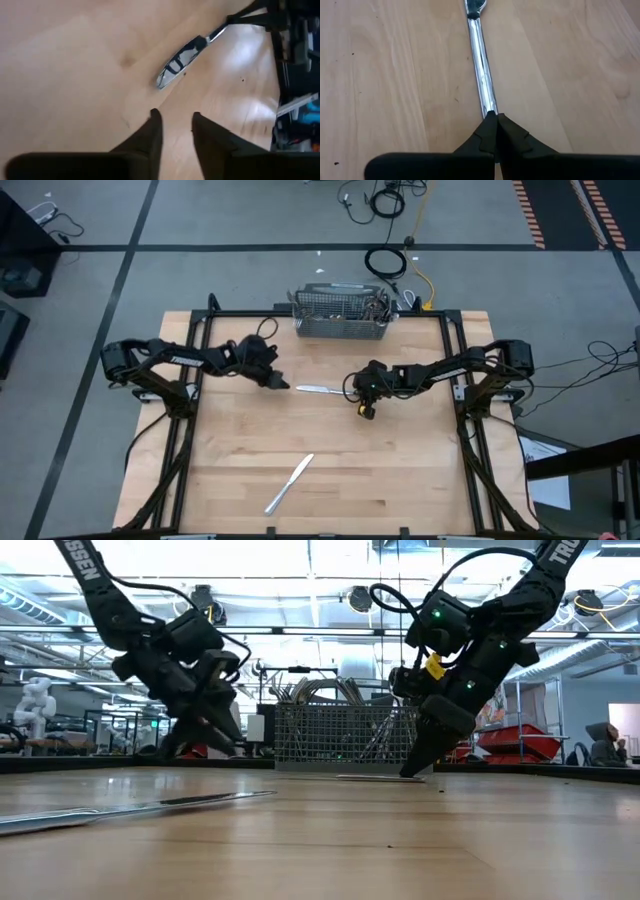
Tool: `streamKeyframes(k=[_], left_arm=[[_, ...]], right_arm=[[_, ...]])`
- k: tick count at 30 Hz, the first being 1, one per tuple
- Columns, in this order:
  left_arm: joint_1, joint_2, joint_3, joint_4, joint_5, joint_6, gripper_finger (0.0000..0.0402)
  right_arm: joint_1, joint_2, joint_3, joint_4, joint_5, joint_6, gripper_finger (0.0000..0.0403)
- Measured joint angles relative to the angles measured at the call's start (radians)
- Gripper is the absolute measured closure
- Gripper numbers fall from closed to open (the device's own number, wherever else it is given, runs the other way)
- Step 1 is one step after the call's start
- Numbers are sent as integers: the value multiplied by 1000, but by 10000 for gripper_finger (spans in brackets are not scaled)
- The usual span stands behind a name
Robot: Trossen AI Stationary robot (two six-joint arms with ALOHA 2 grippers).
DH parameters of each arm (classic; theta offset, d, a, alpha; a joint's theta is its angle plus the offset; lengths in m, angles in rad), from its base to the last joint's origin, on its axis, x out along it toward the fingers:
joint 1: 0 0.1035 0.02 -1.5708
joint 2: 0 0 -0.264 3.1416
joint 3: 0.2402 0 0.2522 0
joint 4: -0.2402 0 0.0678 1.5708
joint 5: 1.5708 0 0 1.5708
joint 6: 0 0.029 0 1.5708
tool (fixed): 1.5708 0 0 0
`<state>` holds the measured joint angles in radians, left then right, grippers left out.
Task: Sort silverware
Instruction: Put the silver table knife into the silverware organizer
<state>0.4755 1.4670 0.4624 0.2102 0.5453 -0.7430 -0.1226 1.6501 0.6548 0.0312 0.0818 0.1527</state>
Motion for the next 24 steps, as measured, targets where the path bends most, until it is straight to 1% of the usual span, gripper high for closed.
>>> streamKeyframes(k=[6,9,13,19,24], left_arm=[[1,0,-3,10,-107,-214,196],[1,5,-3,13,-113,-280,164],[-1,53,-3,45,-103,-326,153],[-12,176,1,261,-67,-436,152],[-39,223,3,318,-71,-480,152]], right_arm=[[0,1,-1,6,-1,-23,403],[0,1,-1,12,-1,-34,403],[0,2,-2,19,-1,-41,403],[0,2,-2,23,-1,-42,403],[0,2,-2,28,0,-45,403]])
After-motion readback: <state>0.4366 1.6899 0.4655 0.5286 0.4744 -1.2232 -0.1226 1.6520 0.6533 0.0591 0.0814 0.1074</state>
